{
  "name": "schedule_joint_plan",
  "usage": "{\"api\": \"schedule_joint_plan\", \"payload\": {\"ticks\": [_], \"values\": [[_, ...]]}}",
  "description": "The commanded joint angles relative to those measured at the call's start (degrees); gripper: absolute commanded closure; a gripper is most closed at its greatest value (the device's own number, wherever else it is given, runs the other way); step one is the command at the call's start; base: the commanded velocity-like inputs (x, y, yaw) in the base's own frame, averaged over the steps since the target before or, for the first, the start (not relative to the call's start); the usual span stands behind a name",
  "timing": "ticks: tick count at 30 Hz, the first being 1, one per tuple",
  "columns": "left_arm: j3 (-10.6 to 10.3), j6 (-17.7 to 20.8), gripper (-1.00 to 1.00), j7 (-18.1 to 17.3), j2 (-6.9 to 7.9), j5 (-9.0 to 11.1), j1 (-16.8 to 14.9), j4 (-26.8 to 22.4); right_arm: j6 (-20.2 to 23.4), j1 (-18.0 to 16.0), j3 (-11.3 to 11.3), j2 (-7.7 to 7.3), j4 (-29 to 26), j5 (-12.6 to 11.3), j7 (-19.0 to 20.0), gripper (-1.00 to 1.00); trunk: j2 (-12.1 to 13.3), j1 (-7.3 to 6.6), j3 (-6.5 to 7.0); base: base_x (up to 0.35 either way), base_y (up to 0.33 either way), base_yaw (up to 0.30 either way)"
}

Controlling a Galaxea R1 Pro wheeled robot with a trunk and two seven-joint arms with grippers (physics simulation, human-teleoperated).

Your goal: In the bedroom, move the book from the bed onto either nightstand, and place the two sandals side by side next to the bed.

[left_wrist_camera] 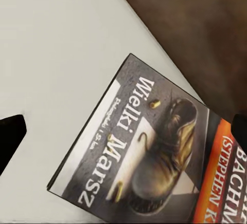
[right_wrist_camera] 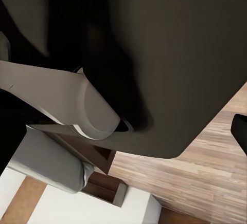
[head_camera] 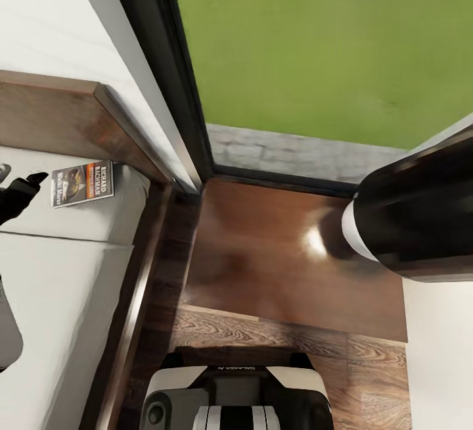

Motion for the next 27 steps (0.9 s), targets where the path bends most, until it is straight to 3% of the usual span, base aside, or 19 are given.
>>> {"api": "schedule_joint_plan", "payload": {"ticks": [1, 27], "values": [[0.1, 0.4, -1.00, -0.2, -0.06, 0.0, 0.0, 0.5, -0.2, -0.1, 0.5, 0.02, 0.2, -0.5, 0.3, -1.00, 0.0, 0.00, -0.02, 0.000, 0.000, 0.000], [0.2, 0.5, -1.00, -0.1, -0.80, 0.0, 0.0, 1.1, -0.2, -0.1, 0.5, 0.02, 0.2, -0.5, 0.3, -1.00, 0.0, 0.00, -0.02, 0.000, 0.000, 0.000]]}}
